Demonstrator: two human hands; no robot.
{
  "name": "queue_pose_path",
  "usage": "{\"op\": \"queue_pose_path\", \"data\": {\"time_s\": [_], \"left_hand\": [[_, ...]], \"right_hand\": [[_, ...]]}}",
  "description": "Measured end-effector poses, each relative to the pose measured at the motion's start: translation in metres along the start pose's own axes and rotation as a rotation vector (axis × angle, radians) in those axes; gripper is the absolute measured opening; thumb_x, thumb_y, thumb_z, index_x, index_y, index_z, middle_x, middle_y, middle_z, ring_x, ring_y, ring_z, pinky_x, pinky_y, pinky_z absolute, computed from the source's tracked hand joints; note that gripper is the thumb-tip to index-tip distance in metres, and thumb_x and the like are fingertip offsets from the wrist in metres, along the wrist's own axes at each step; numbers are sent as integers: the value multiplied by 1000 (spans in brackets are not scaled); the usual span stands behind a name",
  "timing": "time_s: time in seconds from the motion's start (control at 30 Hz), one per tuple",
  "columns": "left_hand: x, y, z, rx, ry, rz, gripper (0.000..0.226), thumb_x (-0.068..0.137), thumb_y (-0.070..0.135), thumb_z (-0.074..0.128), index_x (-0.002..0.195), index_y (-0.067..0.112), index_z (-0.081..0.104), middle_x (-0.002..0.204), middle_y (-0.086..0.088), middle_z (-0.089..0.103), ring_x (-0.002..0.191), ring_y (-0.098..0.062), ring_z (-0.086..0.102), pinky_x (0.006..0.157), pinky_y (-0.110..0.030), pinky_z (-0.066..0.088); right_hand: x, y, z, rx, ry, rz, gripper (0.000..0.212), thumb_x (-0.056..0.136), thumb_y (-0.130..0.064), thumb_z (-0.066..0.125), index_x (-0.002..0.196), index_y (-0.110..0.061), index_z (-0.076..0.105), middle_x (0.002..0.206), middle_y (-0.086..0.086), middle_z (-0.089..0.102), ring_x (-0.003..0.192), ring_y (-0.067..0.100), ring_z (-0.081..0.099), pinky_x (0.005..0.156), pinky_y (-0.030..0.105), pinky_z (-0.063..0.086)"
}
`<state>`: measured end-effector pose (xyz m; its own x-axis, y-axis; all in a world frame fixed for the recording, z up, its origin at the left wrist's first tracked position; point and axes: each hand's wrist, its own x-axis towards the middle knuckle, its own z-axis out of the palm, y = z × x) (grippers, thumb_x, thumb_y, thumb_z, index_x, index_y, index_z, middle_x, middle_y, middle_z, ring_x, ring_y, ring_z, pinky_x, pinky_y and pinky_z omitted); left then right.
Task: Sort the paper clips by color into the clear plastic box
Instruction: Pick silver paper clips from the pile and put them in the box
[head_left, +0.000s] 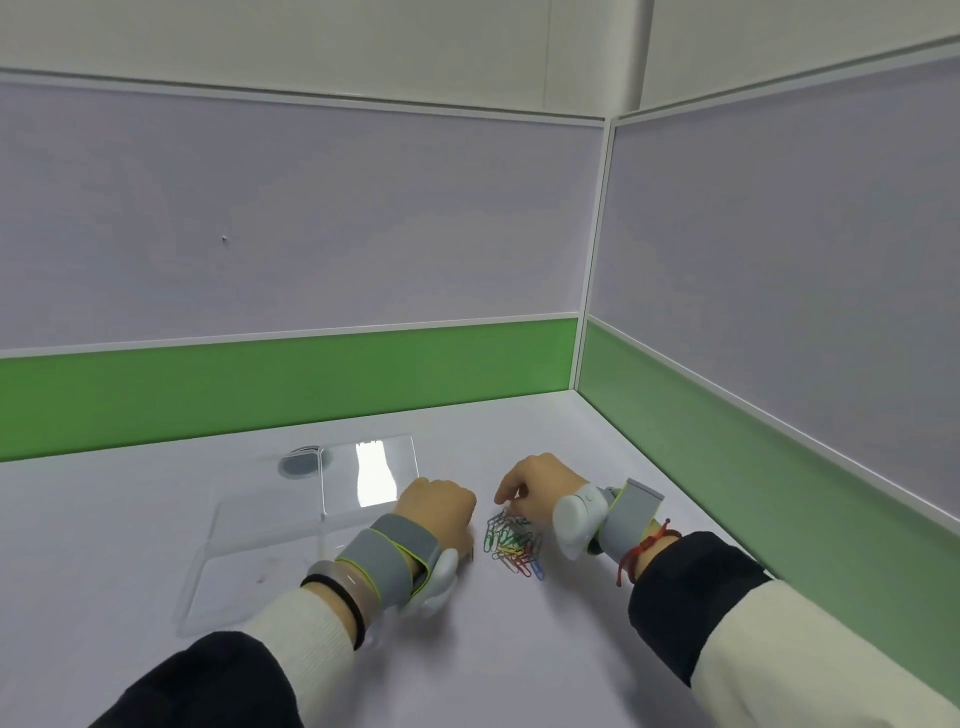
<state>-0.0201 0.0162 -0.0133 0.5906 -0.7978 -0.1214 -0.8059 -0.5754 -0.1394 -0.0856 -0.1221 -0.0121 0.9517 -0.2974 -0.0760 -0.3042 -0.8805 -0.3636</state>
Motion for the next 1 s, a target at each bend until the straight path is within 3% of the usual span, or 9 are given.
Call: {"op": "queue_pose_path", "data": {"time_s": [0.17,0.23,0.33,0.43,0.5,0.57,0.67,0.8,1.0], "left_hand": [[4,2,2,-71,-70,-60,31,88,39,52,91,10,63,93,-8,66,89,-29,63,76,-33,48],[5,2,3,-72,-88,-69,30,87,38,54,72,13,54,68,-2,51,77,-26,54,69,-30,43],[6,5,2,-71,-82,-83,40,87,33,56,57,16,36,59,2,36,75,-26,50,68,-29,39],[6,8,1,-80,-96,-77,28,89,27,55,65,15,44,62,1,35,91,-31,63,70,-29,40],[7,9,1,-73,-95,-65,14,90,22,52,81,12,56,74,-3,51,103,-32,64,74,-32,44],[7,11,2,-58,-80,-73,18,92,18,47,99,10,61,98,-12,62,105,-32,64,79,-33,47],[7,11,6,-71,-68,-106,26,93,18,44,108,6,62,114,-14,63,107,-32,63,85,-33,49],[7,10,9,-149,-22,-145,31,97,19,35,115,5,56,121,-14,62,110,-32,60,88,-35,48],[12,8,5,-286,41,-107,25,93,8,37,116,8,47,120,-16,60,108,-34,58,86,-38,47]], "right_hand": [[8,-2,12,-80,-79,-19,40,82,2,50,115,-16,66,122,9,65,109,26,61,89,32,52],[10,-1,14,-87,-97,-30,38,83,1,51,114,-14,66,121,10,66,108,27,62,88,31,52],[11,1,16,-80,-84,-34,34,83,-1,54,112,-12,68,118,11,67,106,27,62,87,31,52],[12,3,19,-59,-51,-42,30,81,0,54,104,-10,72,110,11,71,100,29,65,85,34,55],[13,3,20,-60,-36,-46,29,80,0,54,99,-10,73,106,10,72,96,29,67,84,36,56],[14,3,20,-67,-30,-49,28,80,0,53,96,-10,73,105,10,72,95,29,66,83,36,56],[12,2,19,-101,-26,-59,23,82,-2,54,95,-9,72,110,12,66,102,29,61,85,36,53],[9,4,19,-106,-24,-62,24,85,-4,50,100,-9,67,116,13,60,109,30,54,89,38,49],[7,8,10,62,60,-34,19,81,-1,50,91,-5,65,100,13,70,83,23,58,79,30,49]]}}
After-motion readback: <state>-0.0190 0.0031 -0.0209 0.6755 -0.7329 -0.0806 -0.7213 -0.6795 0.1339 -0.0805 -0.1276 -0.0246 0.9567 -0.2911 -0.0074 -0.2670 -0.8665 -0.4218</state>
